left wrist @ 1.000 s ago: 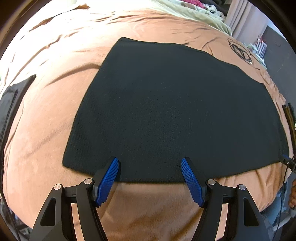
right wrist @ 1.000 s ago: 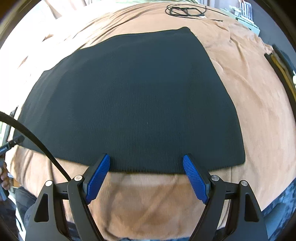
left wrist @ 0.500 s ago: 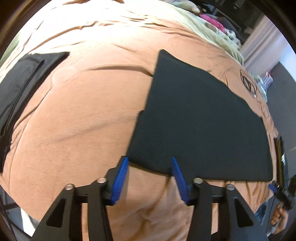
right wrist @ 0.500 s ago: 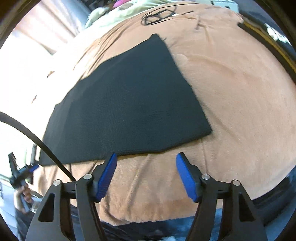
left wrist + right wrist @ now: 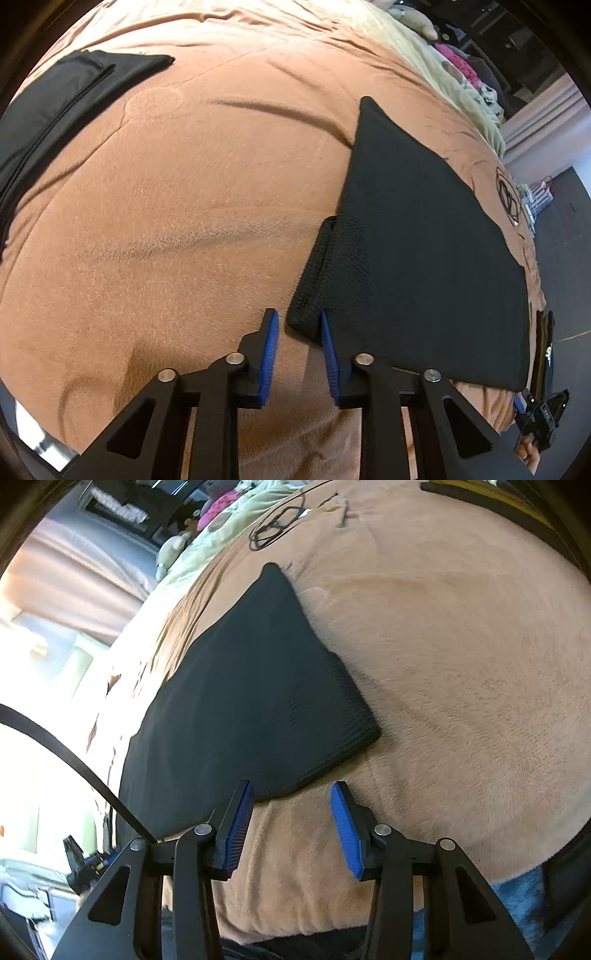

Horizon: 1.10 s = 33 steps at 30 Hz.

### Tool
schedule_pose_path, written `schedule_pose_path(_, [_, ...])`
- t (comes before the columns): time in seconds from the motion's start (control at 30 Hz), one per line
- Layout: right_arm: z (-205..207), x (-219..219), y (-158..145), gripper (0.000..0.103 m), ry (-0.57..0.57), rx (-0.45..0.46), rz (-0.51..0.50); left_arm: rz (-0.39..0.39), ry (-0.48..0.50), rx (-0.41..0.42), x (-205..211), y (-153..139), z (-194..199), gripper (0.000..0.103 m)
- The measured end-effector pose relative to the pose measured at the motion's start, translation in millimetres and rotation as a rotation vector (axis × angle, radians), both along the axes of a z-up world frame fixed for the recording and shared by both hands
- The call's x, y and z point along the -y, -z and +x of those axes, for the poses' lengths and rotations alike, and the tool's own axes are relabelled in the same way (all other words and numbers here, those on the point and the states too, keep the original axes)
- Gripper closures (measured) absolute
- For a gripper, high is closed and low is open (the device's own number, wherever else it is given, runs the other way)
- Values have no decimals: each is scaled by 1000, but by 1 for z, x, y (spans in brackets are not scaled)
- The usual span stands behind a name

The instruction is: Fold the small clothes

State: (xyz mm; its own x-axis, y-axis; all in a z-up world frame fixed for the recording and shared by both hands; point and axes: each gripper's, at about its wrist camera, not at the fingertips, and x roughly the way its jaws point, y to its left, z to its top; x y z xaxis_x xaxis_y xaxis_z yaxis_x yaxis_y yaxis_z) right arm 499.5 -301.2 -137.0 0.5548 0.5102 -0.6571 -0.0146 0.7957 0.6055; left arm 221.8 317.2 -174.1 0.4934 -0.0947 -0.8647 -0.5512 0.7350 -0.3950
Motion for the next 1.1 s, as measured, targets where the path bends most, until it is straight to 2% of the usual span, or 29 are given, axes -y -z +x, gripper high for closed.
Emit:
schedule_pose_path(0.4, [10, 18, 24, 70, 84, 14, 147, -18, -36, -31, -1, 7, 5, 82])
schedule_pose_path(0.57, [12, 23, 28, 96, 117, 24, 169, -61, -68, -16, -3, 8, 1, 81])
schedule_pose_path(0.63, [9, 27, 30, 100, 128, 26, 175, -61, -80, -10, -3, 9, 0, 81])
schedule_pose_path(0.7, [5, 28, 29, 101, 133, 29, 166, -52, -90, -3, -4, 9, 1, 83])
schedule_pose_path(0.73, [1, 28, 27, 102, 133, 33, 164, -43, -93, 0, -5, 8, 1, 86])
schedule_pose_path(0.77, [-1, 28, 24, 102, 137, 39, 161, -41, -93, 3, -6, 7, 0, 94])
schedule_pose_path(0.8, [-3, 27, 21, 102, 141, 45, 158, -44, -94, 13, -7, 5, -2, 96])
schedule_pose_path(1.1, [-22, 24, 0, 103, 130, 91, 150, -52, -98, 99, -10, -21, -30, 97])
